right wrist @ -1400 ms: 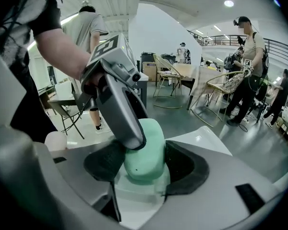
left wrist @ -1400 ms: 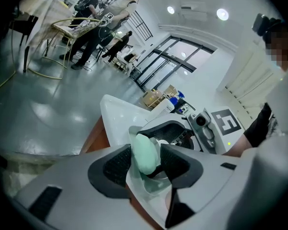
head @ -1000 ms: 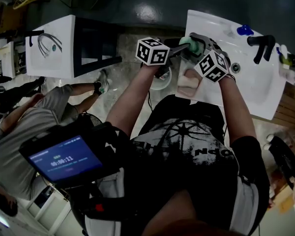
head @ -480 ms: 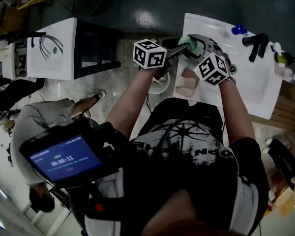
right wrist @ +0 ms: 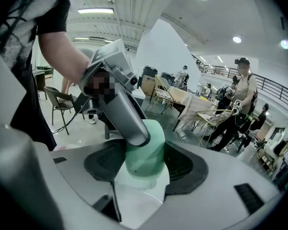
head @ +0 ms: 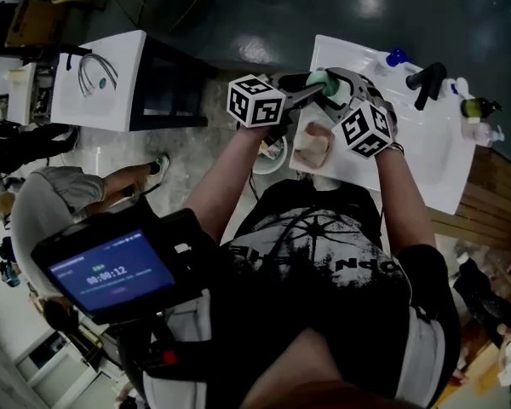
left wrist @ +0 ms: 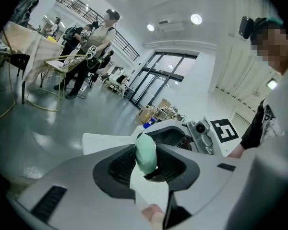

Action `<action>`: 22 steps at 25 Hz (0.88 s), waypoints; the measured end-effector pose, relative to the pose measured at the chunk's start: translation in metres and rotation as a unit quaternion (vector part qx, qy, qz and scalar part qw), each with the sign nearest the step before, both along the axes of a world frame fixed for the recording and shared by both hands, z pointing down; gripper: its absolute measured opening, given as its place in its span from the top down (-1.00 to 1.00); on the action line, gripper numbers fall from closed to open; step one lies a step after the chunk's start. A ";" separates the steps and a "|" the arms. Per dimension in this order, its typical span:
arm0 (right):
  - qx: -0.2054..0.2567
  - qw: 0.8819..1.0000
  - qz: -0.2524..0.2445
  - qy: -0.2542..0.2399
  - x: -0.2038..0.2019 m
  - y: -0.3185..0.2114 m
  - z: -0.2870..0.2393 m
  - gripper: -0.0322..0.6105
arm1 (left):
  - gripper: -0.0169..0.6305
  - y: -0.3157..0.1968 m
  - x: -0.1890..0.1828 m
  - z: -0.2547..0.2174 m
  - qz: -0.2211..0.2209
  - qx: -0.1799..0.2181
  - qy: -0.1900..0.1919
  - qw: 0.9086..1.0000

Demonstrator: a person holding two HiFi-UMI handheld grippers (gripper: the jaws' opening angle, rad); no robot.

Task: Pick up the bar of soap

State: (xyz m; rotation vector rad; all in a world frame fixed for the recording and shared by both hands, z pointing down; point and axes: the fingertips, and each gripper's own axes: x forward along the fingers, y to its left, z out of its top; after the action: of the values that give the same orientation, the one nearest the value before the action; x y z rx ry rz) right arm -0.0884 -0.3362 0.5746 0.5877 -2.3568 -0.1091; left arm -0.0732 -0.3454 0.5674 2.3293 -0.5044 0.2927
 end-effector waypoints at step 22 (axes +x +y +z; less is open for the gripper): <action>0.082 0.997 -0.004 -0.014 0.105 0.066 -0.082 0.08 | 0.52 0.067 0.104 -0.083 -0.007 0.075 0.003 0.997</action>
State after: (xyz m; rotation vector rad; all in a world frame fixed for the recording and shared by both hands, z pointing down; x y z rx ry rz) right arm 0.0162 -0.2698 0.4926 0.6614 -2.3917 -0.3016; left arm 0.0313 -0.2784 0.4844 2.4703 -0.5570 0.2469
